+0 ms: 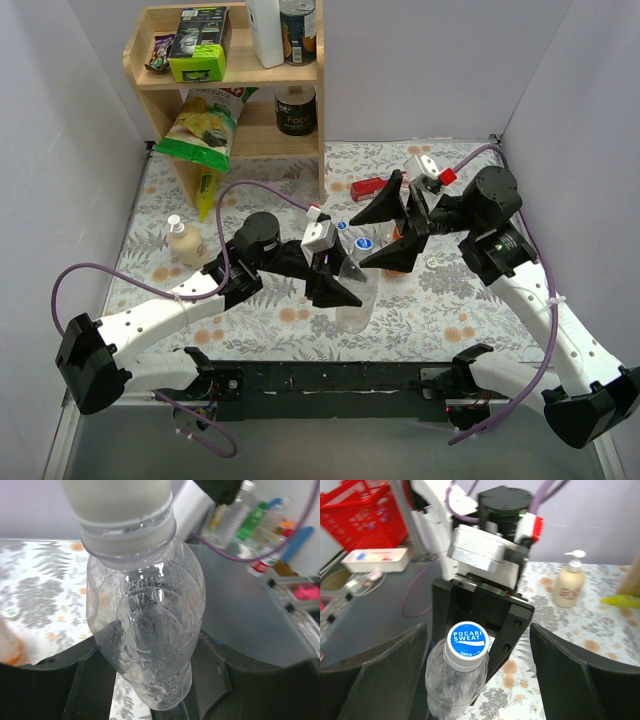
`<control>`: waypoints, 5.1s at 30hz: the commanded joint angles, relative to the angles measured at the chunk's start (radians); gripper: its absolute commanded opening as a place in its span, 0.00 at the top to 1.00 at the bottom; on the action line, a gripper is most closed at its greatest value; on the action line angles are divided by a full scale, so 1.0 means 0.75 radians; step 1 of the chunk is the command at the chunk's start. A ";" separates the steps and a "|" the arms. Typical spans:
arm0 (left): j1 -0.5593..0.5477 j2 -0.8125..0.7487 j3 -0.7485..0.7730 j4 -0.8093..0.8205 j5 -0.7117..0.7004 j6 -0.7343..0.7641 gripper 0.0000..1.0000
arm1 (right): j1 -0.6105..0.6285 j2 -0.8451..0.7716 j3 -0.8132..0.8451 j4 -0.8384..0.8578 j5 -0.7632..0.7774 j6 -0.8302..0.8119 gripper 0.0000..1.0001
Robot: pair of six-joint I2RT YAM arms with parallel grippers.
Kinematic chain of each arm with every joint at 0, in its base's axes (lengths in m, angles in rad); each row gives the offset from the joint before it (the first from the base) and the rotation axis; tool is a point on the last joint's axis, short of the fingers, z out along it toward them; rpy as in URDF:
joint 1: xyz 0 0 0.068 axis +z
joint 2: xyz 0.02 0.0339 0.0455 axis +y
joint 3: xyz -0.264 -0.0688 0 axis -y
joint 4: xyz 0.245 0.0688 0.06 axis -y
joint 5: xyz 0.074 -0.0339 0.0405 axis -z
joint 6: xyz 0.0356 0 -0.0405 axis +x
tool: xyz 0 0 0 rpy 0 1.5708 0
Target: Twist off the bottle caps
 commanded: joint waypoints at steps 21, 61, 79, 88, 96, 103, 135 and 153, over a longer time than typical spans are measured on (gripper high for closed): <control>-0.009 0.039 0.056 -0.187 -1.090 0.006 0.59 | 0.268 -0.040 0.112 -0.394 1.468 -0.007 0.41; -0.012 0.047 0.064 -0.189 -1.006 0.034 0.60 | 0.319 0.151 0.145 -0.259 1.336 -0.017 0.50; 0.091 -0.012 0.047 -0.046 -0.244 0.010 0.60 | 0.127 0.051 0.045 -0.094 0.382 -0.169 0.95; 0.189 0.019 0.033 0.244 0.329 -0.230 0.60 | 0.021 0.028 -0.022 0.212 -0.071 0.073 0.95; 0.207 0.029 0.068 0.063 0.154 -0.107 0.60 | -0.081 -0.029 -0.041 0.187 0.027 0.077 0.35; 0.205 0.035 0.092 -0.067 -0.092 -0.013 0.60 | -0.122 -0.082 -0.047 0.128 0.163 0.050 0.13; 0.117 0.076 0.115 -0.240 -0.900 0.020 0.62 | 0.109 0.052 0.020 -0.228 1.264 0.230 0.37; 0.050 0.139 0.135 -0.290 -0.916 0.059 0.62 | 0.117 0.098 0.033 -0.165 1.219 0.208 0.38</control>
